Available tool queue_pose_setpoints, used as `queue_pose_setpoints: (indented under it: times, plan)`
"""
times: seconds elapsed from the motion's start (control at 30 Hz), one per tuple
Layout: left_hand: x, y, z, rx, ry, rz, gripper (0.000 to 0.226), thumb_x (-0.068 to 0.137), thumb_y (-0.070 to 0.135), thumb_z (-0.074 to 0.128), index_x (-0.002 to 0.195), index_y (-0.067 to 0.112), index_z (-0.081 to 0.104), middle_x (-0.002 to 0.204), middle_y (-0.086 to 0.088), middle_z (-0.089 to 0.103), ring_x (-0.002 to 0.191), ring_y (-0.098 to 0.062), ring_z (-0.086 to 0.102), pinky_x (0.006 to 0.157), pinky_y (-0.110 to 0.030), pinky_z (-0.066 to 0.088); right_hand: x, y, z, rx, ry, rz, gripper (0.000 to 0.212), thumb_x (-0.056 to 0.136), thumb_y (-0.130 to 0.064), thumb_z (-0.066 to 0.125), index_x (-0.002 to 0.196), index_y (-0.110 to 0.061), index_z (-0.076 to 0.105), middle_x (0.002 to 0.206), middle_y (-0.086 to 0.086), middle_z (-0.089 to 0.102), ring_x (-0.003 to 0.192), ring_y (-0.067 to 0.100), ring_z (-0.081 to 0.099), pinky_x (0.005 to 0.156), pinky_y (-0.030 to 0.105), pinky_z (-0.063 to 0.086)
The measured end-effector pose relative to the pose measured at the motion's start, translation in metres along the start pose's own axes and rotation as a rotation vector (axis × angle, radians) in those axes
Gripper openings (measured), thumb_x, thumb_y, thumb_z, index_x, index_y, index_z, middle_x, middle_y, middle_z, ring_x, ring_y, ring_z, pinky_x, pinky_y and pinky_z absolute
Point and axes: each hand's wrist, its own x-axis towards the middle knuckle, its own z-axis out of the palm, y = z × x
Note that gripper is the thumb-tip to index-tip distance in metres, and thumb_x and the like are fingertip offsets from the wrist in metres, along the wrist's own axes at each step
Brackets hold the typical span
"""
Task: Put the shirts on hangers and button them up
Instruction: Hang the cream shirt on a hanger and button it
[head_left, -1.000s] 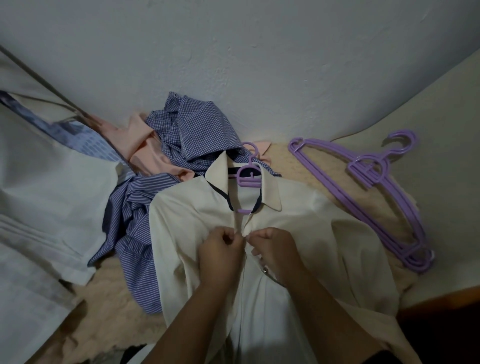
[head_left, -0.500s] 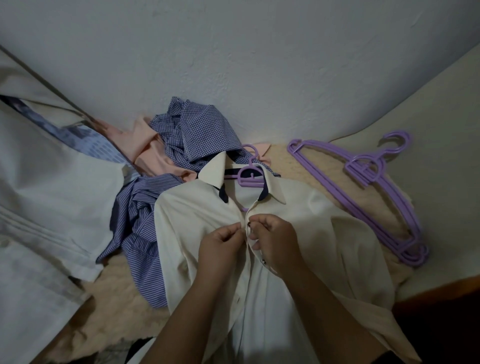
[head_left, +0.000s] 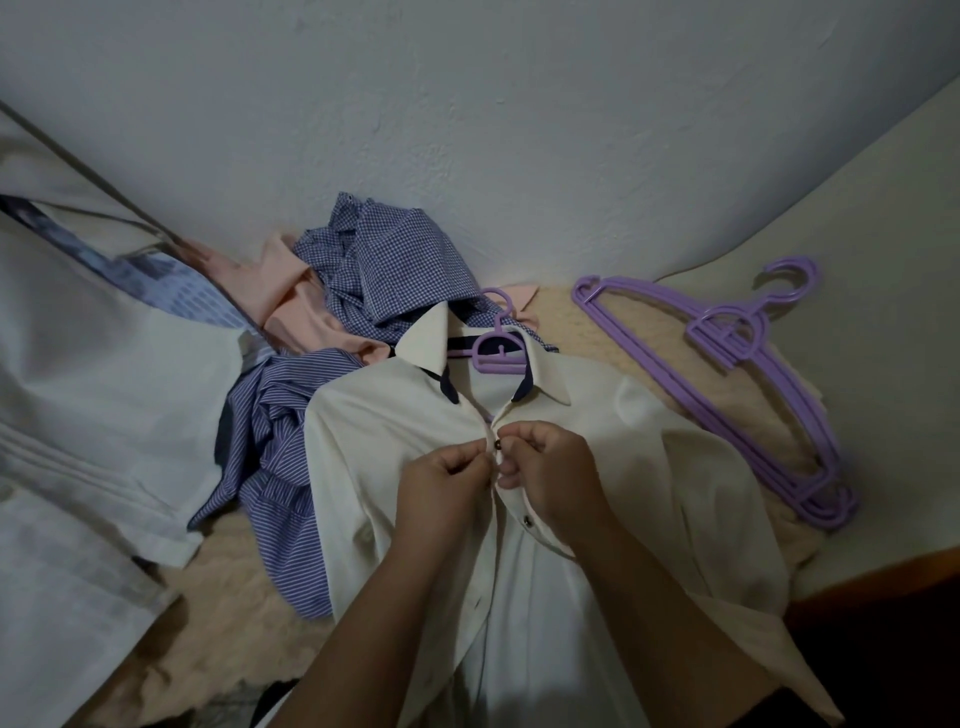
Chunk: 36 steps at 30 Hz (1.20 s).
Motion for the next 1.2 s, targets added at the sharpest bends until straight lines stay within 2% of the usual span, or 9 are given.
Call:
queue_pose_setpoints:
  times: [0.1,0.27,0.53,0.67,0.83,0.93,1.0,1.07,1.2]
  plan:
    - [0.000,0.004,-0.003,-0.059,-0.029,-0.081,0.020,0.090,0.012,0.056,0.090,0.017,0.076,0.079,0.002,0.075,0.070,-0.003,0.066,0.063,-0.015,0.052,0.003,0.003,0.001,0.035,-0.021,0.003,0.025,0.091,-0.001,0.051,0.076,-0.015,0.064,0.056,0.000,0.056,0.048,0.007,0.051,0.053,0.017,0.047]
    - [0.007,0.002,-0.005,-0.049,-0.084,-0.122,0.016,0.088,0.021,0.060,0.081,0.016,0.073,0.076,-0.002,0.071,0.070,-0.010,0.059,0.073,-0.032,0.049,0.002,0.007,0.001,0.006,-0.008,-0.023,0.027,0.091,0.001,0.050,0.073,-0.016,0.062,0.055,0.000,0.055,0.045,0.005,0.049,0.050,0.012,0.043]
    - [0.006,-0.005,0.000,-0.011,0.015,0.026,0.008,0.086,0.013,0.068,0.087,0.009,0.075,0.076,-0.005,0.074,0.065,-0.002,0.063,0.060,-0.011,0.049,0.001,0.009,0.002,-0.152,0.027,-0.087,0.010,0.086,-0.020,0.063,0.078,-0.019,0.070,0.059,-0.006,0.063,0.061,0.012,0.061,0.069,0.027,0.051]
    - [0.005,-0.006,0.002,0.011,0.003,0.061,0.009,0.084,0.010,0.070,0.090,0.010,0.076,0.074,0.007,0.073,0.067,0.004,0.065,0.060,-0.006,0.046,0.003,0.011,0.002,-0.179,0.084,-0.131,0.019,0.090,-0.014,0.058,0.073,-0.022,0.061,0.070,0.006,0.067,0.056,0.011,0.061,0.053,0.014,0.046]
    - [0.008,-0.008,-0.002,-0.161,-0.052,-0.158,0.012,0.085,0.017,0.068,0.088,0.010,0.077,0.082,-0.007,0.075,0.082,-0.019,0.071,0.077,-0.025,0.056,0.005,0.017,0.002,-0.110,0.070,-0.178,0.025,0.090,-0.006,0.056,0.079,-0.027,0.049,0.071,0.001,0.060,0.055,0.005,0.058,0.057,0.019,0.050]
    - [0.014,-0.003,-0.001,-0.376,-0.094,-0.321,0.016,0.087,0.007,0.061,0.083,-0.004,0.071,0.072,-0.015,0.072,0.063,-0.022,0.066,0.059,-0.024,0.054,0.006,0.022,0.003,-0.177,0.070,-0.246,0.030,0.089,-0.005,0.057,0.080,-0.032,0.045,0.072,-0.005,0.059,0.068,0.017,0.061,0.071,0.033,0.053]
    - [0.018,0.000,0.000,-0.439,-0.143,-0.399,0.014,0.089,0.006,0.058,0.078,0.001,0.066,0.059,-0.006,0.066,0.051,-0.014,0.057,0.040,-0.019,0.037,0.006,0.024,0.000,-0.264,0.067,-0.316,0.026,0.089,-0.007,0.058,0.083,-0.029,0.045,0.076,-0.004,0.059,0.070,0.013,0.059,0.069,0.019,0.047]
    - [0.021,-0.003,0.000,-0.445,-0.164,-0.450,0.014,0.091,0.008,0.056,0.080,0.006,0.064,0.057,-0.001,0.063,0.047,-0.009,0.054,0.037,-0.018,0.027,0.005,0.023,-0.004,-0.364,0.067,-0.367,0.017,0.089,-0.009,0.059,0.087,-0.022,0.047,0.076,-0.007,0.055,0.068,0.000,0.053,0.063,0.005,0.038]
    - [0.006,-0.013,-0.006,-0.169,-0.087,-0.312,0.026,0.090,0.020,0.059,0.068,0.009,0.063,0.057,-0.008,0.055,0.047,-0.015,0.042,0.046,-0.025,0.034,-0.001,0.023,-0.017,-0.505,0.021,-0.278,0.009,0.089,-0.020,0.059,0.083,-0.018,0.053,0.072,-0.007,0.054,0.067,0.006,0.050,0.058,0.010,0.036]
